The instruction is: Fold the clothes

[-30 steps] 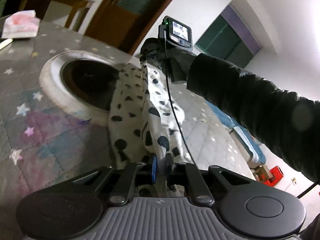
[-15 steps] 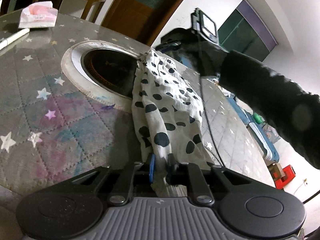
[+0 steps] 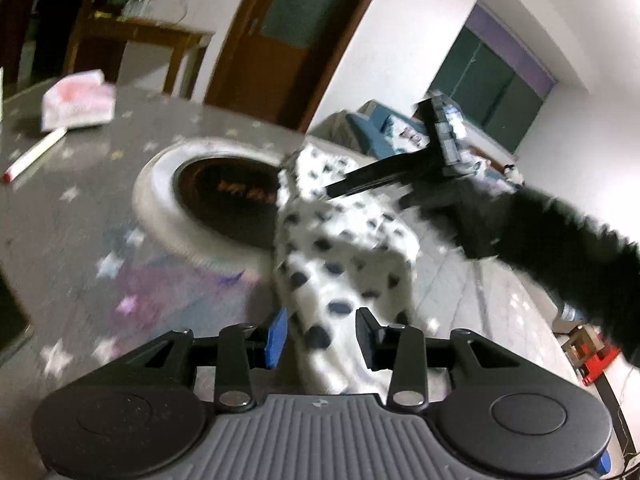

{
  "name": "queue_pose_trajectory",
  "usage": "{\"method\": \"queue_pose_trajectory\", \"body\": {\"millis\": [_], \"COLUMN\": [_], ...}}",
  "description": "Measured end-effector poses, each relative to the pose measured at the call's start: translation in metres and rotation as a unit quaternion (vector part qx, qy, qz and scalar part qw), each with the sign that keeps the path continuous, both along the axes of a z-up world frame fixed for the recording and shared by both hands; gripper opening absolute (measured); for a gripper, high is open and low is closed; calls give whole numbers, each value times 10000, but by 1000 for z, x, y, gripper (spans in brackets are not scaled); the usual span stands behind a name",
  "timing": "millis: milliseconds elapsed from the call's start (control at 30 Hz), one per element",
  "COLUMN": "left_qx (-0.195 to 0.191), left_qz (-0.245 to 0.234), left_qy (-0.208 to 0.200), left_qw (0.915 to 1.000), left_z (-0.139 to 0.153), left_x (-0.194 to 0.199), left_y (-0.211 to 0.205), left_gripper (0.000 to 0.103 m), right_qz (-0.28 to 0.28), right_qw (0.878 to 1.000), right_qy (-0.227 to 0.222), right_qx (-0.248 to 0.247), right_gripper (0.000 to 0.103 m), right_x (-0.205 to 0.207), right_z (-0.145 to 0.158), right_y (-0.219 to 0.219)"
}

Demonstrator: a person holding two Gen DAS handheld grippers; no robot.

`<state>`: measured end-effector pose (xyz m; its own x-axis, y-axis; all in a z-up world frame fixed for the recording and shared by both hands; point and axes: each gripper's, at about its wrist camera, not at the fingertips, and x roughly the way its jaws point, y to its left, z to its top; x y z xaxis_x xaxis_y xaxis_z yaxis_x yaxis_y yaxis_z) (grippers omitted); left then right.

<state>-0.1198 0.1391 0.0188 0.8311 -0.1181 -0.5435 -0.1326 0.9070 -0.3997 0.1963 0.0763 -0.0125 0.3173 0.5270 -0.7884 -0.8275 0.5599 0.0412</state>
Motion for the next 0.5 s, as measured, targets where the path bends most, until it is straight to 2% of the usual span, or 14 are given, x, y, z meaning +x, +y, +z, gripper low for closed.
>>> {"method": "queue_pose_trajectory", "body": {"millis": [100,333,367,400,500], "left_qx": [33,-42,-39,-46,-83], "left_qz": [-126,-430,-462,-493,-551], "left_qy": [-49,10,35,51,64], "left_qw": [9999,9991,9989,9988,9984], "left_z": [2,-6,-7,-9,-13], "left_x": [14,35,37,38,40], "left_y": [-9,-19,-20,-20,-20], "left_gripper": [41,41,41,41,41], "right_qz": [-49,-237,-267,-297,-384], "right_qw": [9994,9988,9987,9986,9981], "right_qy": [223,402,408,414,437], "right_qx": [264,148,152,156,222], "right_gripper": [27,24,19,9,2], "right_x": [-2,6,7,8,9], "right_z": [-3,-16,-18,-19,-22], "right_y": [9,23,24,24,25]}}
